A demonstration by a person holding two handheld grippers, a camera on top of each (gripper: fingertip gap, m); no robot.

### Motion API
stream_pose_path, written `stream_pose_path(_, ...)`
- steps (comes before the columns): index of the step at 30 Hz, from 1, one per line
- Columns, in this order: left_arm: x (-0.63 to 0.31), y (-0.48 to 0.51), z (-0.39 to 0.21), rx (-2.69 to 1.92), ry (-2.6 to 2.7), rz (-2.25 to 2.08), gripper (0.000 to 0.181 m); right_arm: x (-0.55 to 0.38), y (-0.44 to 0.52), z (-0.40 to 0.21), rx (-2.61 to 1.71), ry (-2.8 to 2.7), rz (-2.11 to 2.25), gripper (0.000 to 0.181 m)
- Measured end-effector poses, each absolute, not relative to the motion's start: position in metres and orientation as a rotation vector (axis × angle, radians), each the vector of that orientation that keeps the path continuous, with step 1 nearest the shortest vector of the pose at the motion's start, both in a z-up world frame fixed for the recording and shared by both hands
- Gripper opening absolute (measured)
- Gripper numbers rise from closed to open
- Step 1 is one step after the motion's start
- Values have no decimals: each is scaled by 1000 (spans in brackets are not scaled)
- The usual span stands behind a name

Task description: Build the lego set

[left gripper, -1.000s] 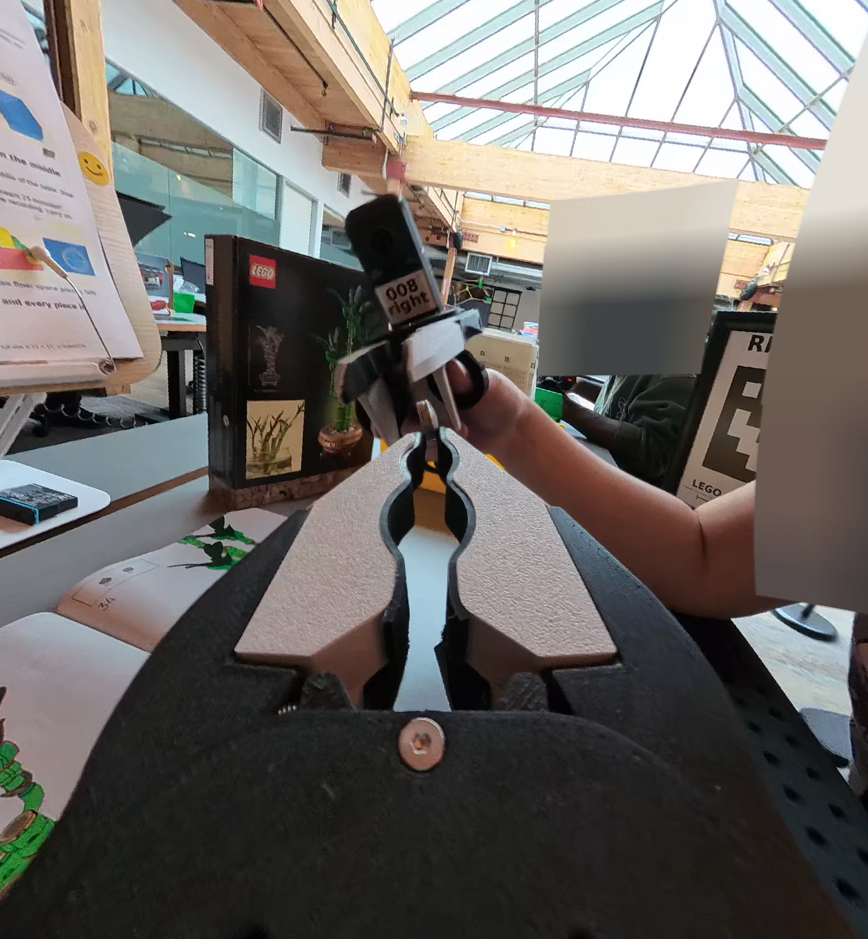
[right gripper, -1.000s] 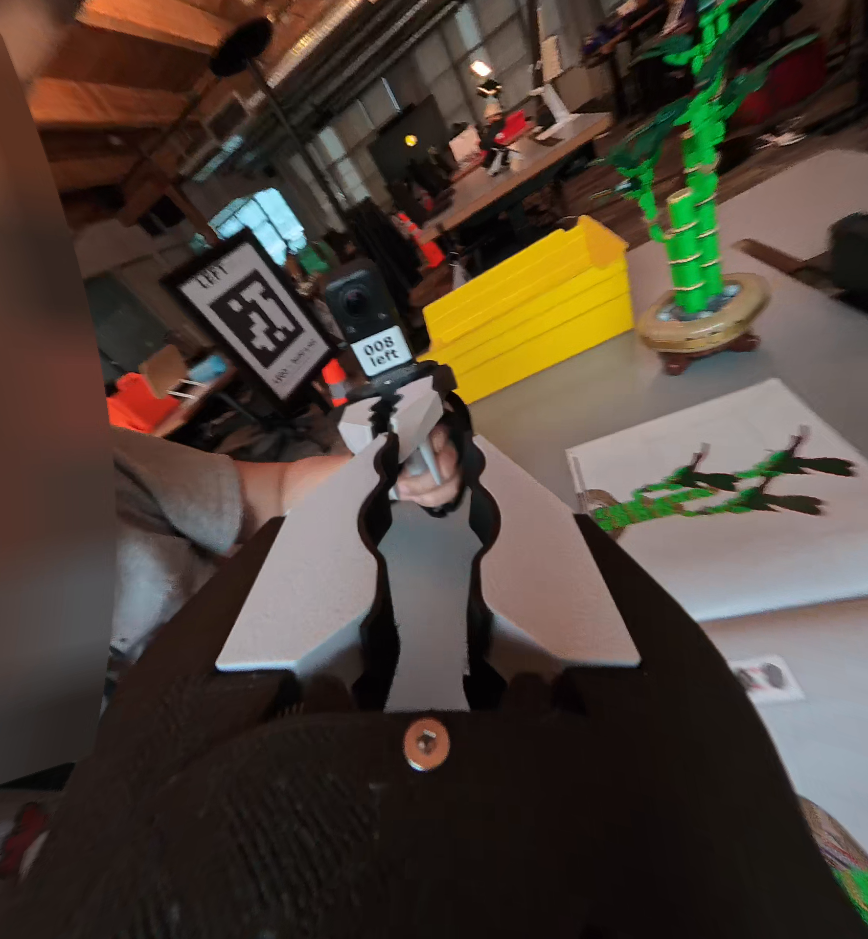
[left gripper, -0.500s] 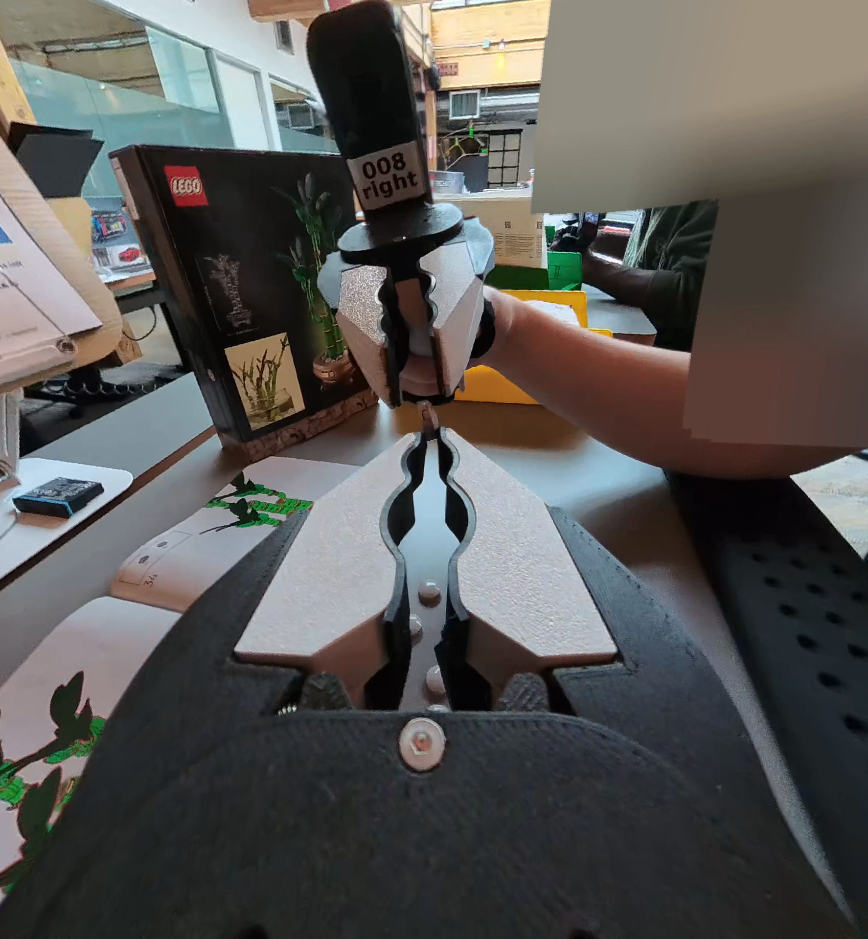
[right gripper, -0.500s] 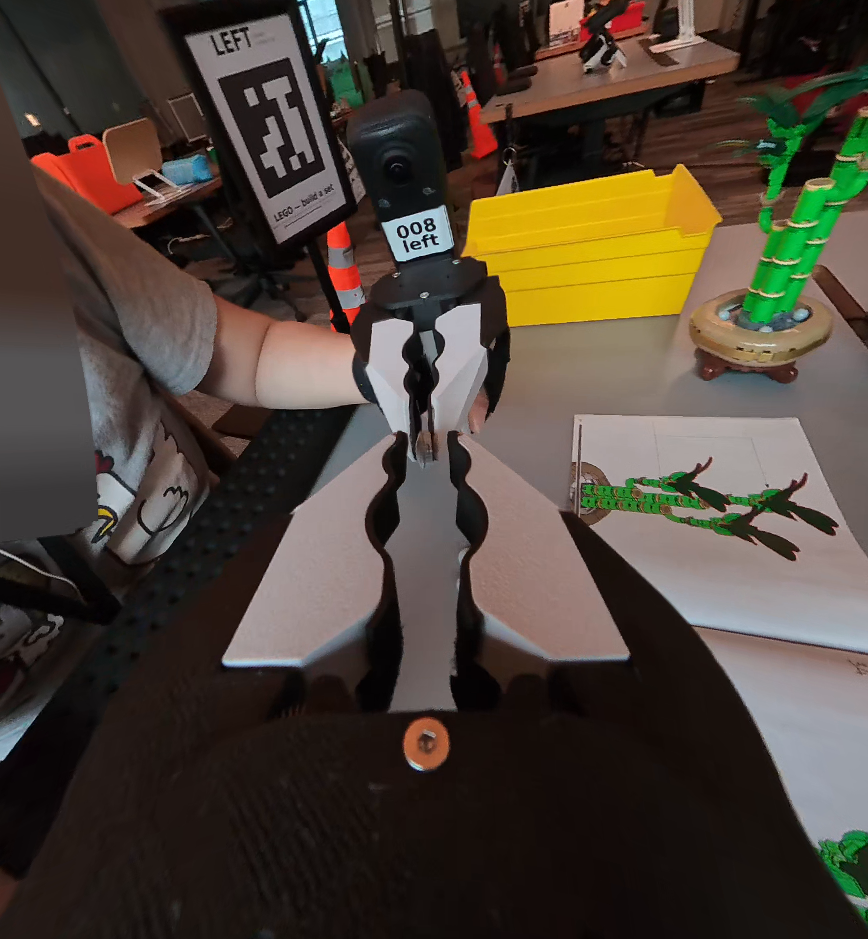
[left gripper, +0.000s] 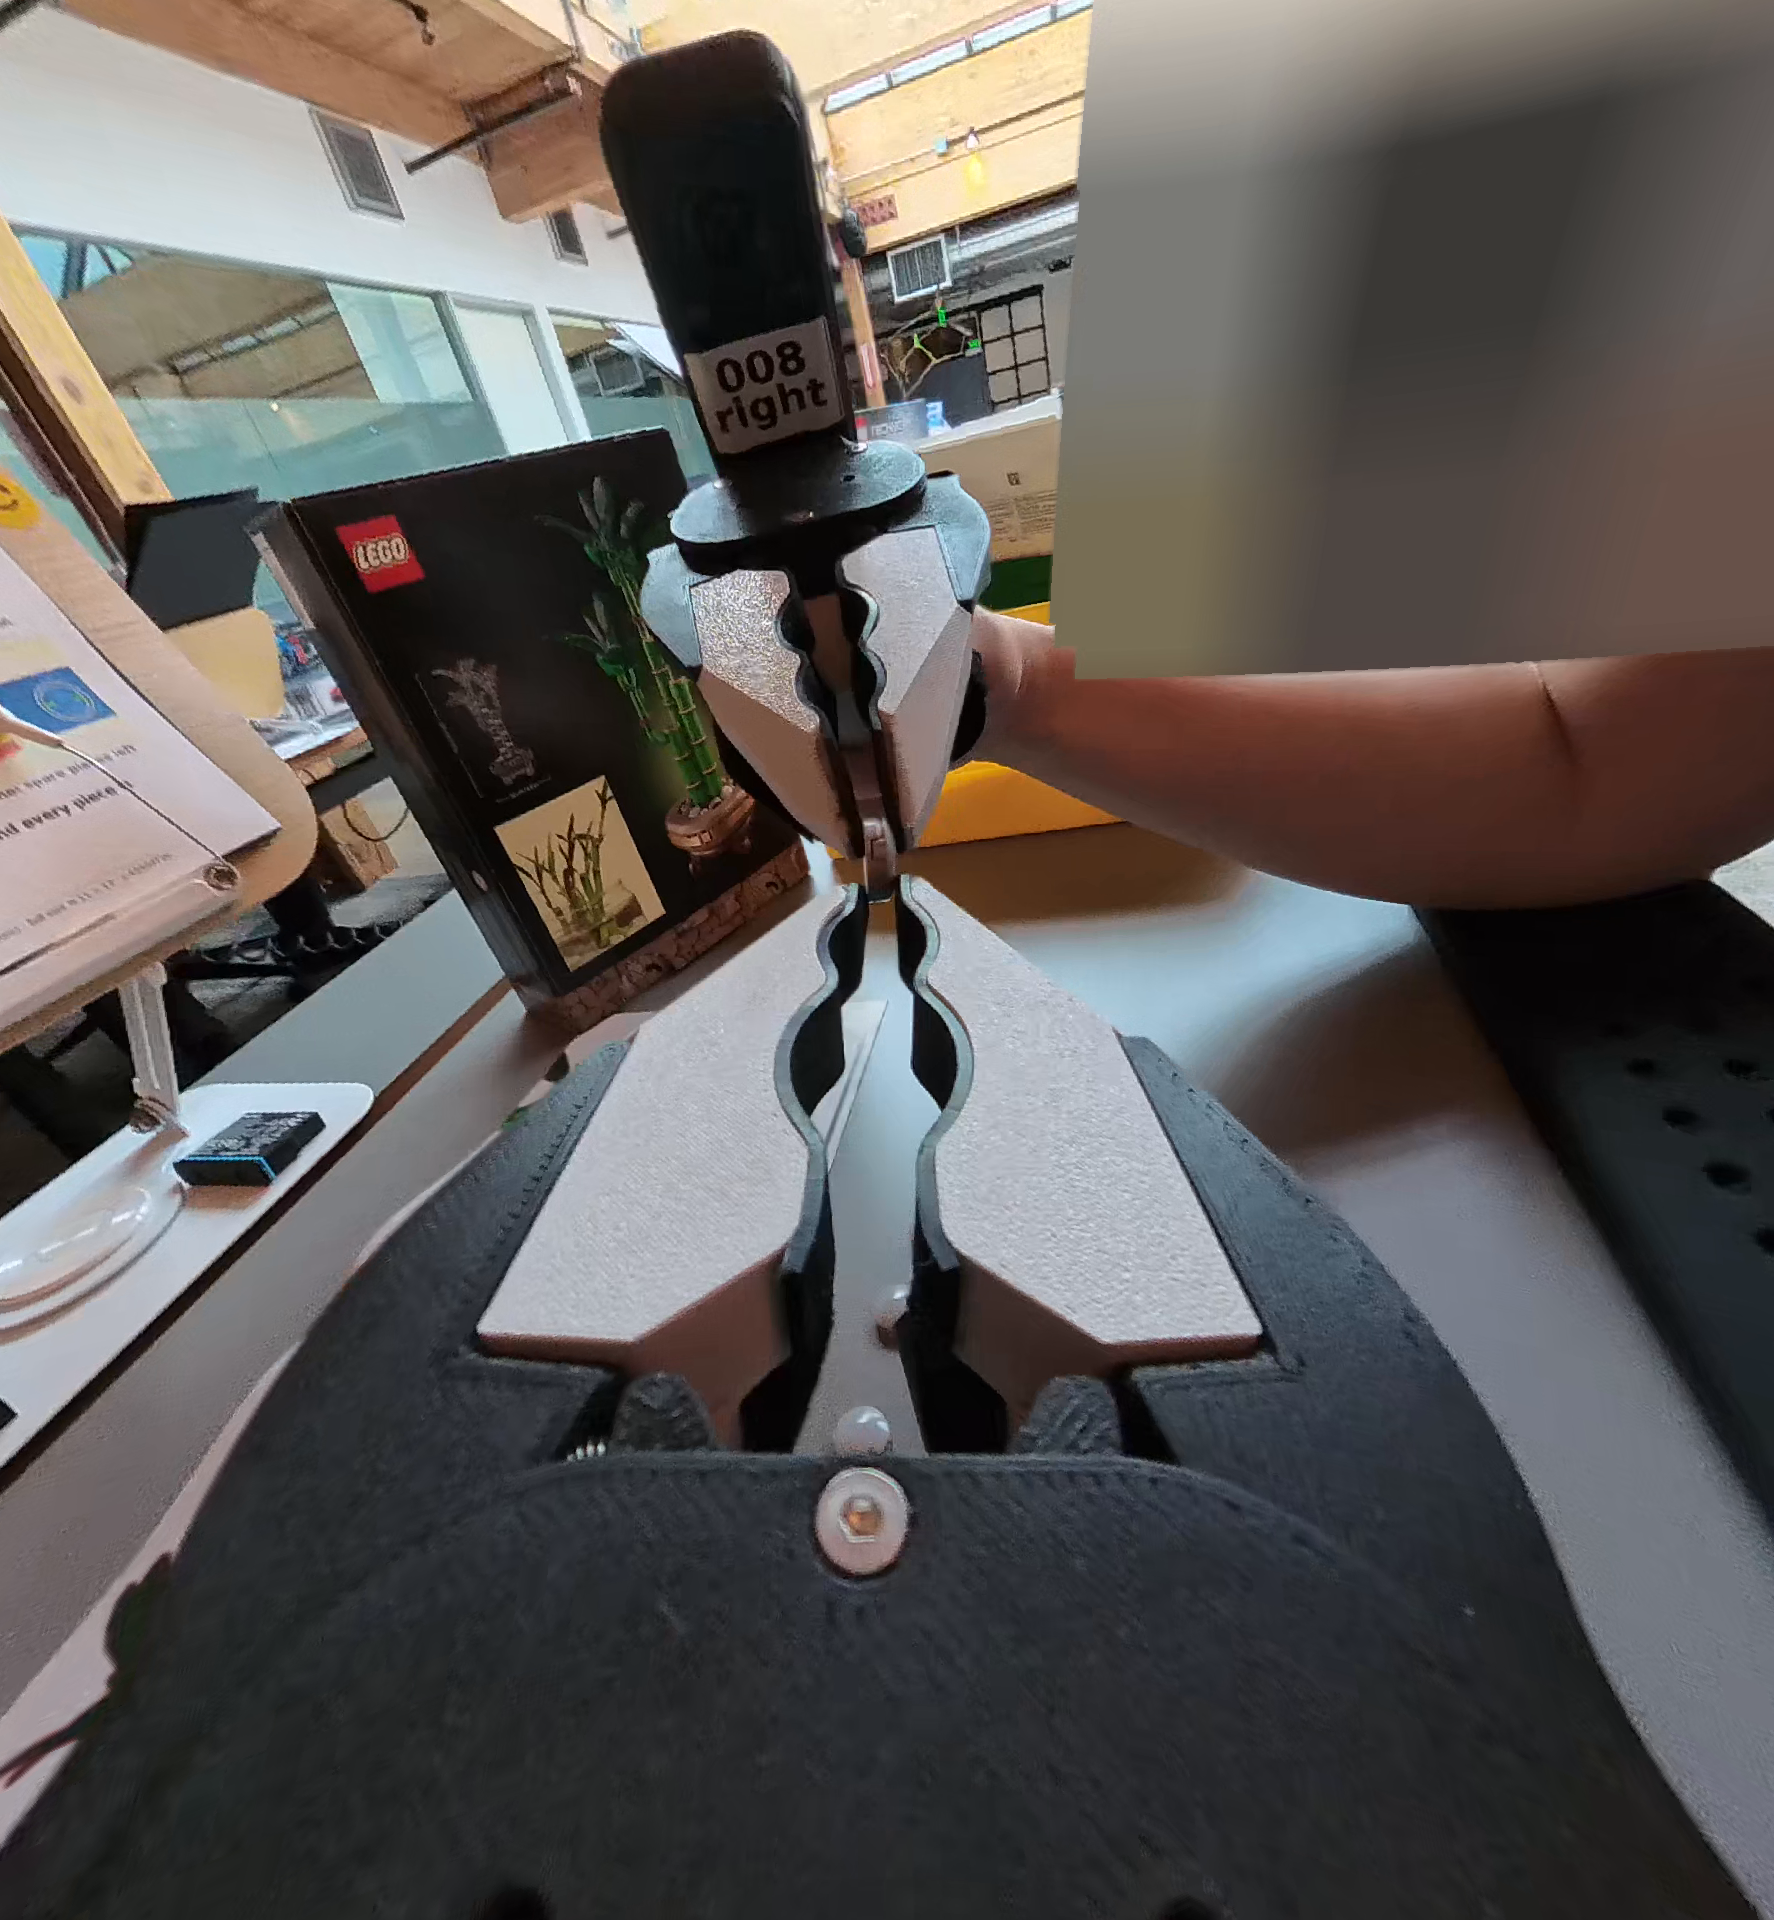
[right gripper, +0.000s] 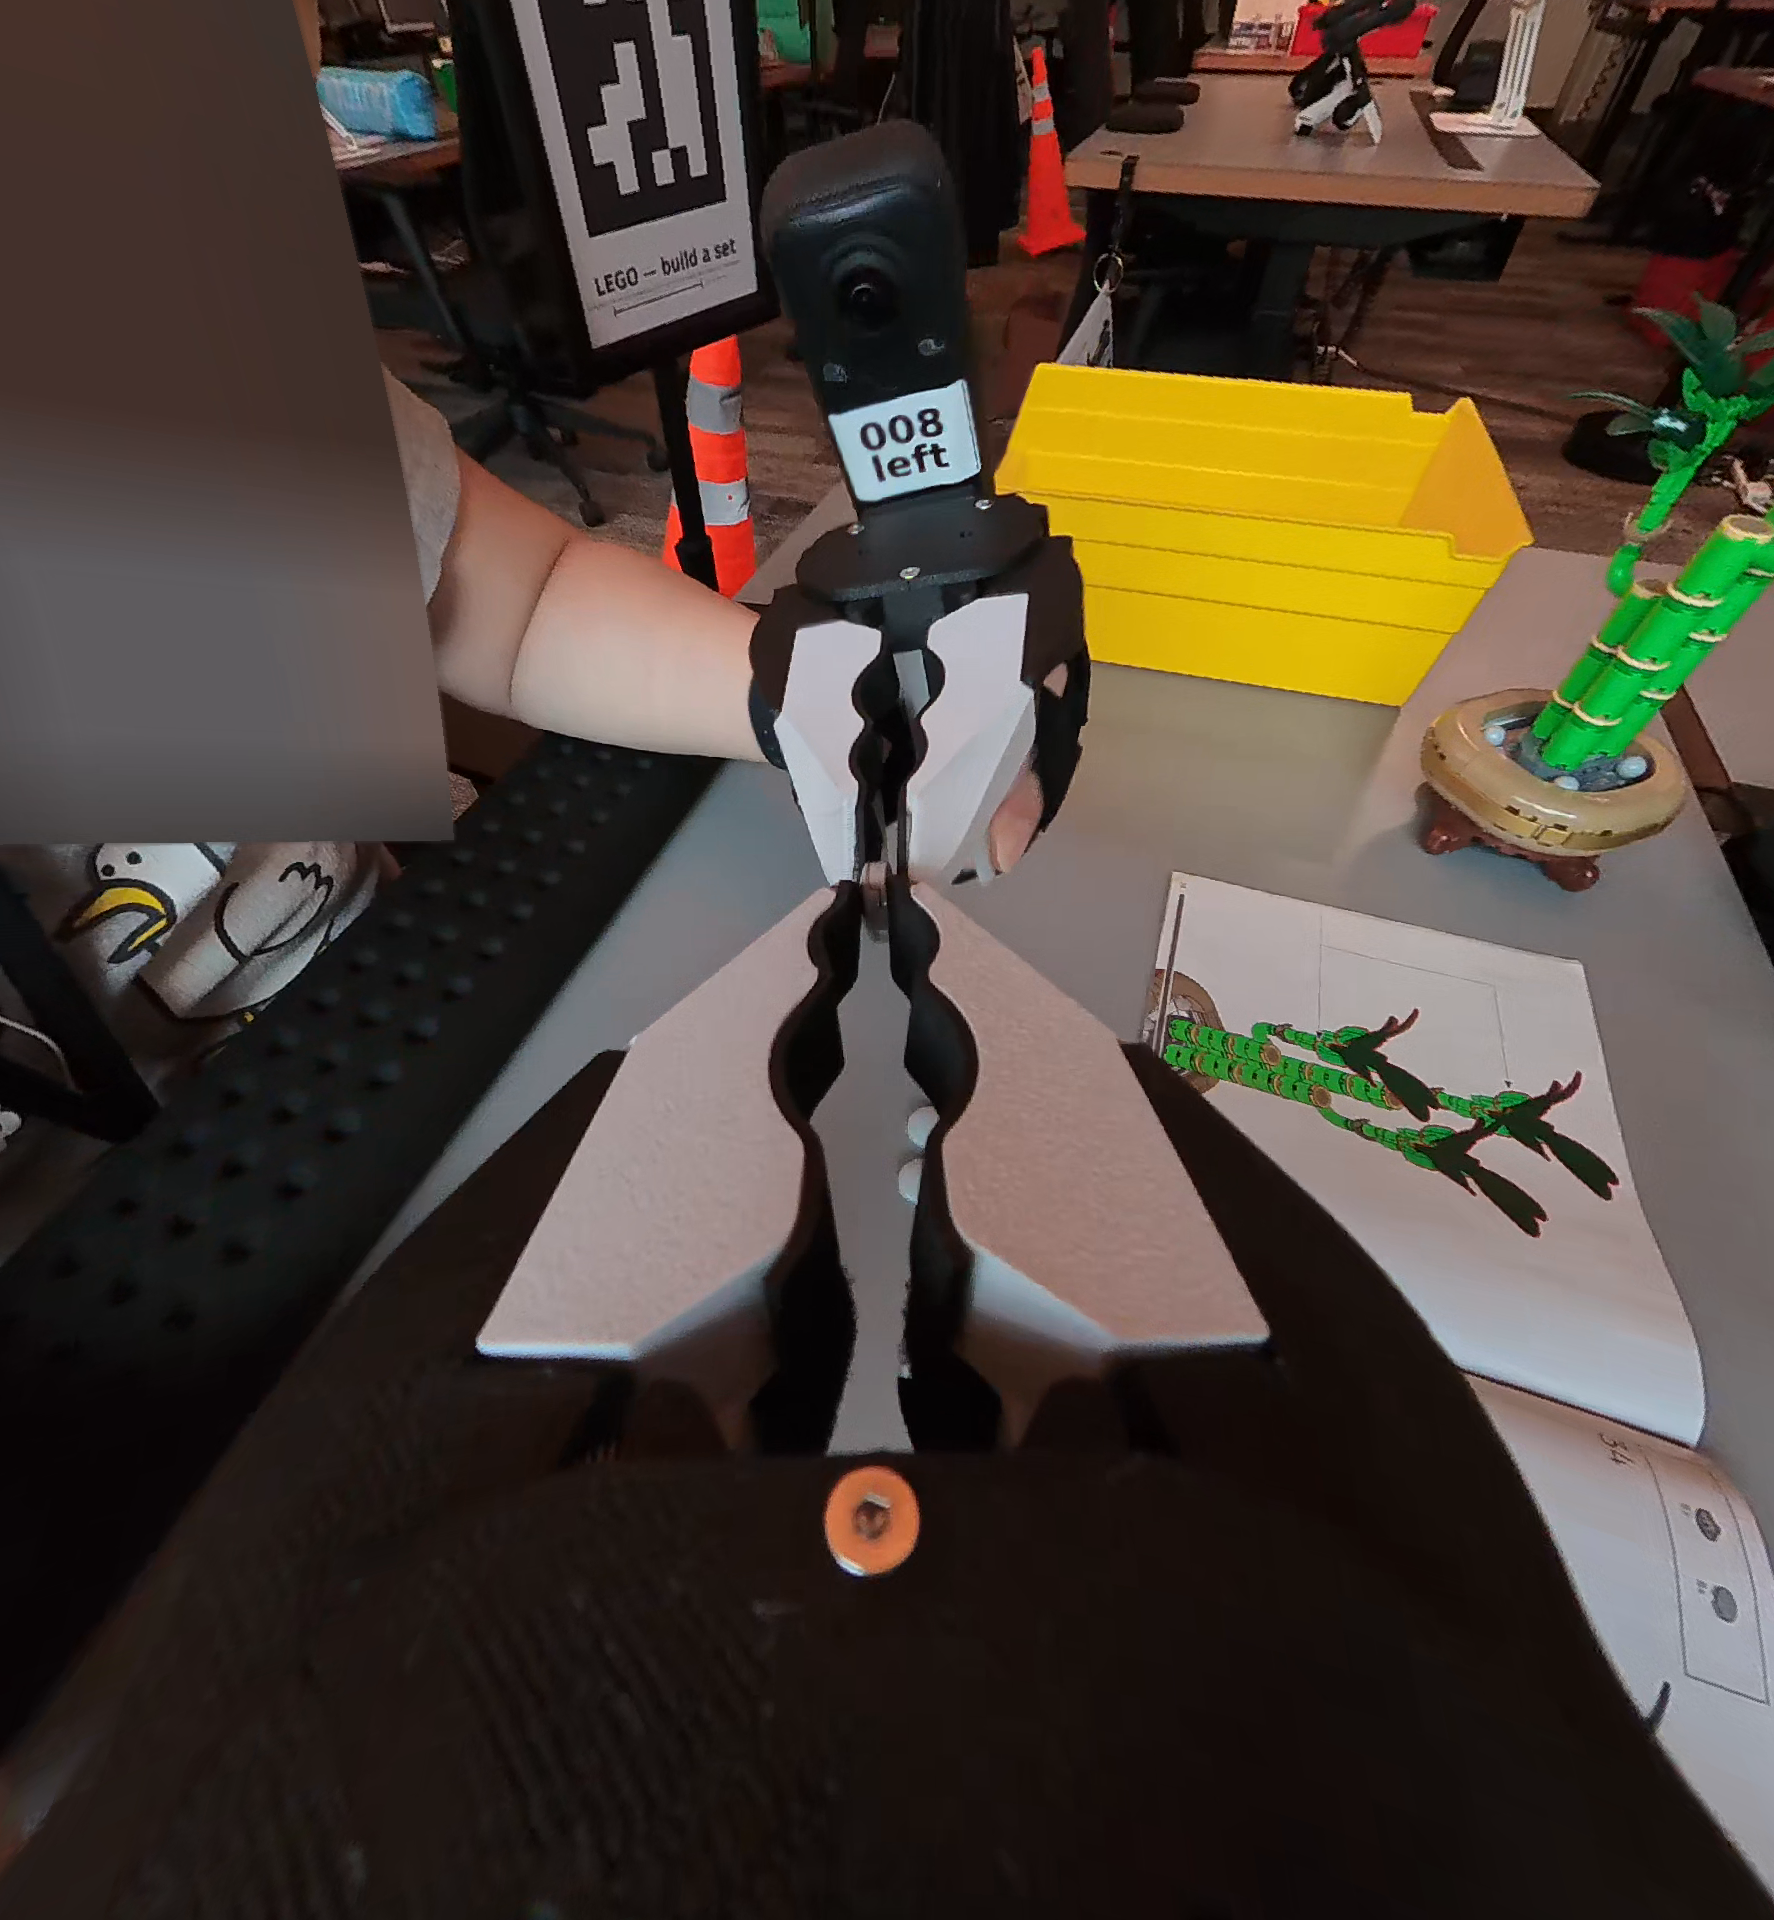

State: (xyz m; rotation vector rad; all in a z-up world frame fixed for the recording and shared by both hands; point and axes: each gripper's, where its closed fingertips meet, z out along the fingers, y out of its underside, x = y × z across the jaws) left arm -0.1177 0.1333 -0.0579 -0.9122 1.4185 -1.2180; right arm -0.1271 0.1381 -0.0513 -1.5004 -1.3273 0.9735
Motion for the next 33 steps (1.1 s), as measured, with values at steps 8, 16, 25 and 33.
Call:
stream_pose_path(8,-121,133,-46,-1031,1377,-1474,2,-123,140,-46,-1503,-1249,1065,13)
stream_pose_path(16,-121,140,-48,-1081,1343,-1546,2,-128,146,-48,-1548,-1219,1089,5)
stream_pose_path(25,-121,154,-51,-1224,1273,-1654,2,-124,170,-48,-1520,-1198,721,36)
stream_pose_path(33,-126,166,-60,-1424,1188,-1997,2,-127,174,-60,-1502,-1374,240,36)
